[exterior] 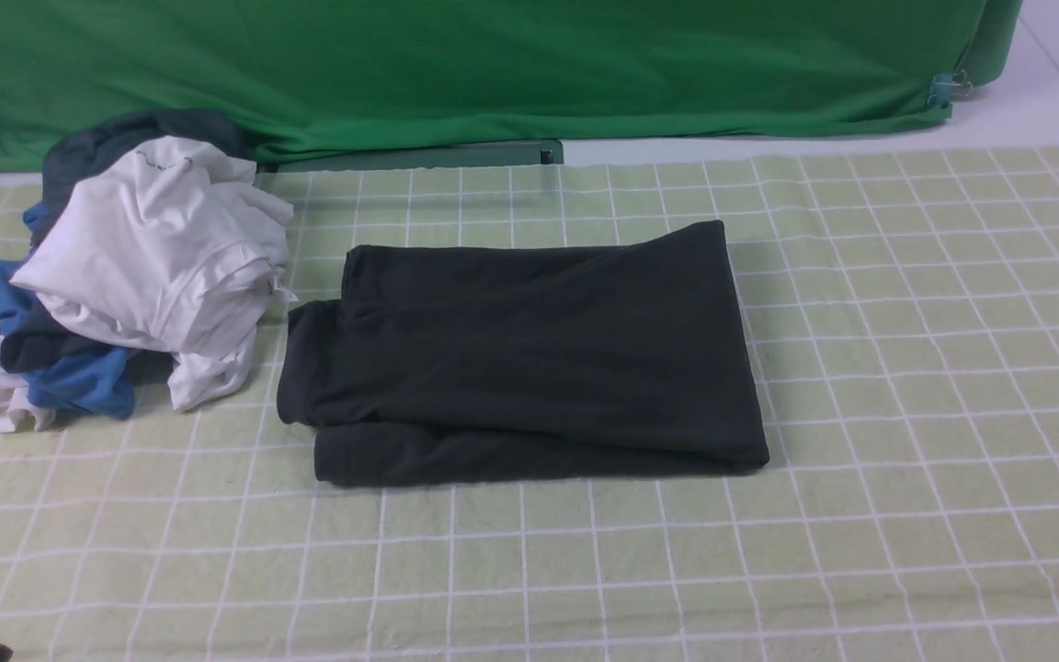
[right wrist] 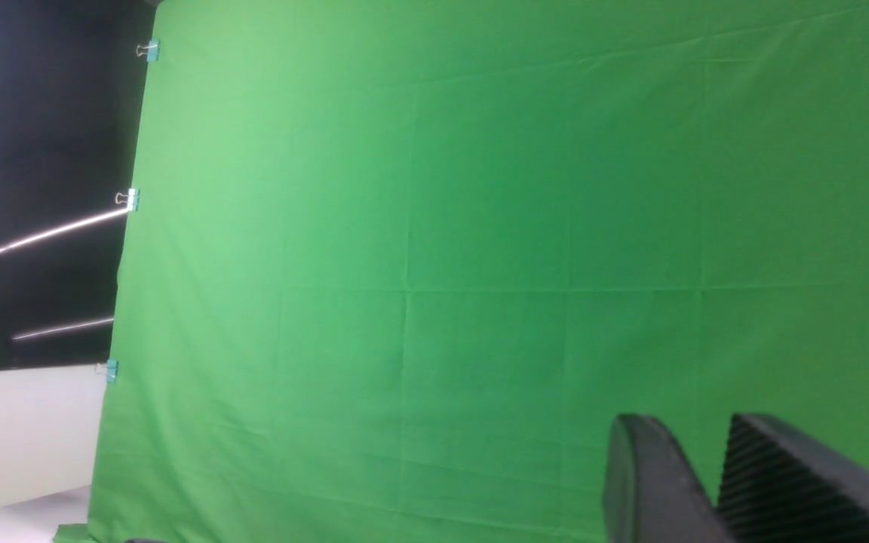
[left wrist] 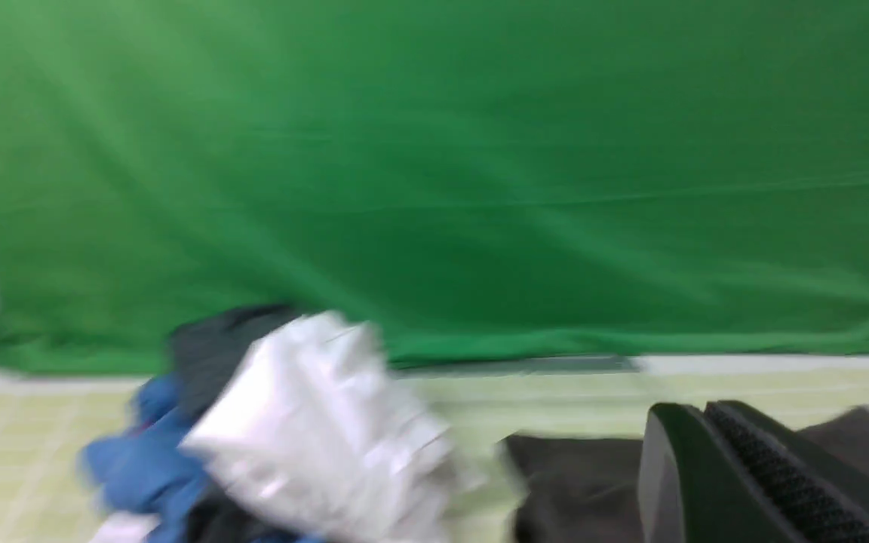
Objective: Fold a long-sleeved shirt over a green coffee tablecloth.
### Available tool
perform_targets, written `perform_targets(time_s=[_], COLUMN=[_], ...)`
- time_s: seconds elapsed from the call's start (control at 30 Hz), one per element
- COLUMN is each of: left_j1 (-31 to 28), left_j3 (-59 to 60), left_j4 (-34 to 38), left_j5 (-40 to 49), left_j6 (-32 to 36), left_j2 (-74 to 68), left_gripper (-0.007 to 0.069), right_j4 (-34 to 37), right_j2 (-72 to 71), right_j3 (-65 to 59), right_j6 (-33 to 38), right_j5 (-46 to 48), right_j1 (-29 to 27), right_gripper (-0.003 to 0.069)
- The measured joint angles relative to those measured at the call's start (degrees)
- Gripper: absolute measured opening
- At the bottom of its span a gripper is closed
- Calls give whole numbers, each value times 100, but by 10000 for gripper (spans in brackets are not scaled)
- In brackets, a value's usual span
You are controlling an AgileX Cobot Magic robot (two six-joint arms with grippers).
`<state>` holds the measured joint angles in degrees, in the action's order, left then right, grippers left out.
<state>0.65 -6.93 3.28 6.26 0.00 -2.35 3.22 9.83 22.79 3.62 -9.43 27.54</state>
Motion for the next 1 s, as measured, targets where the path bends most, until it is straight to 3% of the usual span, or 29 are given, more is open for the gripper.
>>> perform_targets(time_s=[0.13, 0.5, 1.0], left_j1=[-517, -288, -288], left_j3=[613, 715, 715], left_j4=[0, -154, -85], left_j5=[-11, 649, 686], left_j6=[0, 0, 38], left_j2=[208, 235, 235], left_gripper=[14, 14, 16], right_j4=[0, 0, 0], right_j2=[0, 0, 0], right_j3=[0, 0, 0], right_j6=[0, 0, -6], right_j5=[0, 1, 1], right_j1=[0, 0, 0], right_gripper=[181, 196, 197])
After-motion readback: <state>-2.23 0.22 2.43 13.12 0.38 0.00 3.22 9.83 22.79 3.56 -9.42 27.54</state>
